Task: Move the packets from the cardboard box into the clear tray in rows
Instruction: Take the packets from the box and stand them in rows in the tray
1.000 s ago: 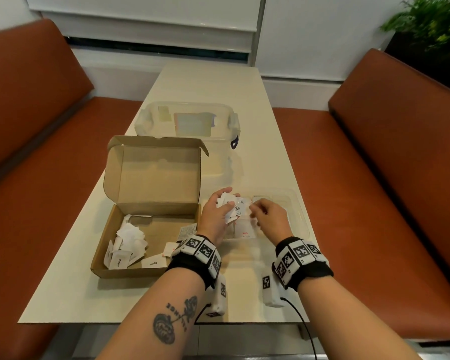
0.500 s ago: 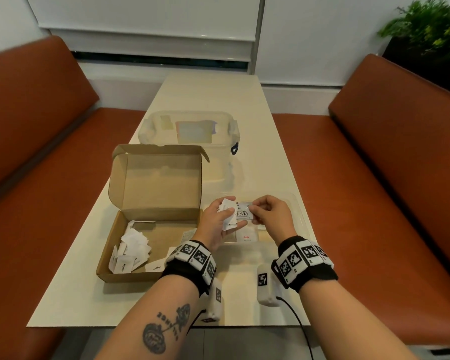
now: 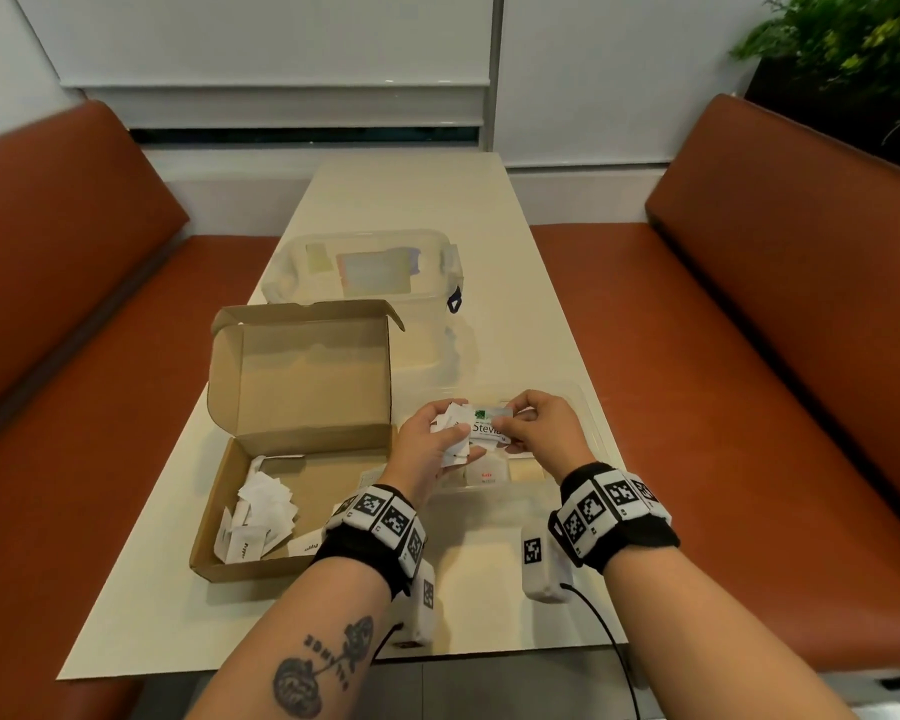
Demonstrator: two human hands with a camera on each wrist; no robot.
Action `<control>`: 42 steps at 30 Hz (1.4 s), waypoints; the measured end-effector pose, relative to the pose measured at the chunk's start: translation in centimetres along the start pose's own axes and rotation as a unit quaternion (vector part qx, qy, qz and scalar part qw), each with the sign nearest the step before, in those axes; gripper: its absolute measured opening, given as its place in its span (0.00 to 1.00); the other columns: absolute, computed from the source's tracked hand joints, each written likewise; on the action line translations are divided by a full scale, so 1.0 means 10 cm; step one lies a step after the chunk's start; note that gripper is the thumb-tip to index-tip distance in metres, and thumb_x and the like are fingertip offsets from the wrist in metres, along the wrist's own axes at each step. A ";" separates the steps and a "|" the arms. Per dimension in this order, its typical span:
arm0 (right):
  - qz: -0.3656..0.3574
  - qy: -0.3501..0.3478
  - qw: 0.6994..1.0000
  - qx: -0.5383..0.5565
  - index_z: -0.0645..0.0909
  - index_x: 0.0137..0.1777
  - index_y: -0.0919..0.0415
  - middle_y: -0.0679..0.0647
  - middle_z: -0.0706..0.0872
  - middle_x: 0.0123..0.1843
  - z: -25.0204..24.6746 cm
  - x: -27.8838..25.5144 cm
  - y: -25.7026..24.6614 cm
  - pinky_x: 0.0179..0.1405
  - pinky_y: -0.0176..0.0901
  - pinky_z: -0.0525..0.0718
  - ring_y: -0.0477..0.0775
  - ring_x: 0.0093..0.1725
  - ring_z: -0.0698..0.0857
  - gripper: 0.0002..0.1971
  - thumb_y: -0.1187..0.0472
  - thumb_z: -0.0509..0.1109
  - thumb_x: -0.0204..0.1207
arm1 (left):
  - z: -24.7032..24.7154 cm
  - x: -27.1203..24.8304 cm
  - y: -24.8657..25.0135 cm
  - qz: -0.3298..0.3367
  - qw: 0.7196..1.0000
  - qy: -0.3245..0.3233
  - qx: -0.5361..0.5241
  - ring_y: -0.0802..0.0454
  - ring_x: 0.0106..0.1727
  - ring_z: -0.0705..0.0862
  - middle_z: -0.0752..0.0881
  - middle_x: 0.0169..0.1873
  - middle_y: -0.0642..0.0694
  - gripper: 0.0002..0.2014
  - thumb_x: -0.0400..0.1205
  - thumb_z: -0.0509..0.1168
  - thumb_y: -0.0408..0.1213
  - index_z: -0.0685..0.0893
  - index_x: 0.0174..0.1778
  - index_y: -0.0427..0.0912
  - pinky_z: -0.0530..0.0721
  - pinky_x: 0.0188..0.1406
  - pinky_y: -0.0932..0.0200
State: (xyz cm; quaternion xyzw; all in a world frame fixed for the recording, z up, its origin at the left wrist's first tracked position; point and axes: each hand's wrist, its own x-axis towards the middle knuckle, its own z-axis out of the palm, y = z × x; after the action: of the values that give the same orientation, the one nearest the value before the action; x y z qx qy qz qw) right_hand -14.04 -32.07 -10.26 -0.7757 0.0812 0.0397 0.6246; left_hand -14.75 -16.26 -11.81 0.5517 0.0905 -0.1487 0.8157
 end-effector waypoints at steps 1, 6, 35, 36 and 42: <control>0.000 -0.010 1.000 -0.007 0.76 0.37 0.61 0.62 0.88 0.39 -0.01 0.00 0.01 0.29 0.37 0.86 0.53 0.32 0.86 0.10 0.70 0.76 0.71 | 0.00 0.01 -0.01 0.001 1.000 -0.002 0.009 0.38 0.55 0.87 0.84 0.59 0.32 0.12 0.80 0.64 0.21 0.82 0.54 0.41 0.90 0.42 0.52; -0.024 -0.010 0.997 -0.071 0.84 0.43 0.61 0.56 0.84 0.35 -0.14 -0.02 0.04 0.35 0.38 0.85 0.49 0.33 0.82 0.05 0.69 0.76 0.70 | 0.06 0.04 -0.07 0.005 0.999 -0.016 0.031 0.43 0.48 0.89 0.87 0.52 0.36 0.13 0.79 0.64 0.20 0.84 0.52 0.41 0.90 0.40 0.56; 0.040 0.092 0.952 -0.290 0.84 0.62 0.67 0.62 0.84 0.64 -0.38 0.21 0.31 0.60 0.43 0.80 0.59 0.62 0.83 0.17 0.73 0.58 0.79 | 0.15 0.09 -0.17 0.052 0.995 0.082 -0.009 0.46 0.54 0.88 0.85 0.57 0.38 0.14 0.81 0.64 0.22 0.82 0.60 0.40 0.88 0.44 0.62; 0.040 0.084 0.948 -0.306 0.83 0.62 0.68 0.62 0.84 0.64 -0.36 0.21 0.32 0.60 0.43 0.79 0.59 0.63 0.82 0.17 0.74 0.58 0.79 | 0.15 0.09 -0.17 0.053 0.995 0.084 -0.009 0.47 0.54 0.88 0.85 0.56 0.38 0.14 0.81 0.64 0.22 0.82 0.60 0.39 0.88 0.44 0.63; 0.026 0.024 0.908 -0.417 0.84 0.57 0.70 0.63 0.85 0.58 -0.31 0.23 0.35 0.56 0.44 0.82 0.60 0.58 0.84 0.16 0.76 0.58 0.76 | 0.16 0.09 -0.17 0.056 0.994 0.090 -0.002 0.47 0.52 0.88 0.85 0.56 0.36 0.14 0.81 0.64 0.21 0.81 0.59 0.40 0.89 0.47 0.61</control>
State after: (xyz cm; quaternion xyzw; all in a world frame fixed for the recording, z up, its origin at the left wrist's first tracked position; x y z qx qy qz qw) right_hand -12.55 -36.04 -13.36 -0.9639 0.0924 0.0671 0.2404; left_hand -14.48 -18.48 -12.95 0.5652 0.1325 -0.0527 0.8126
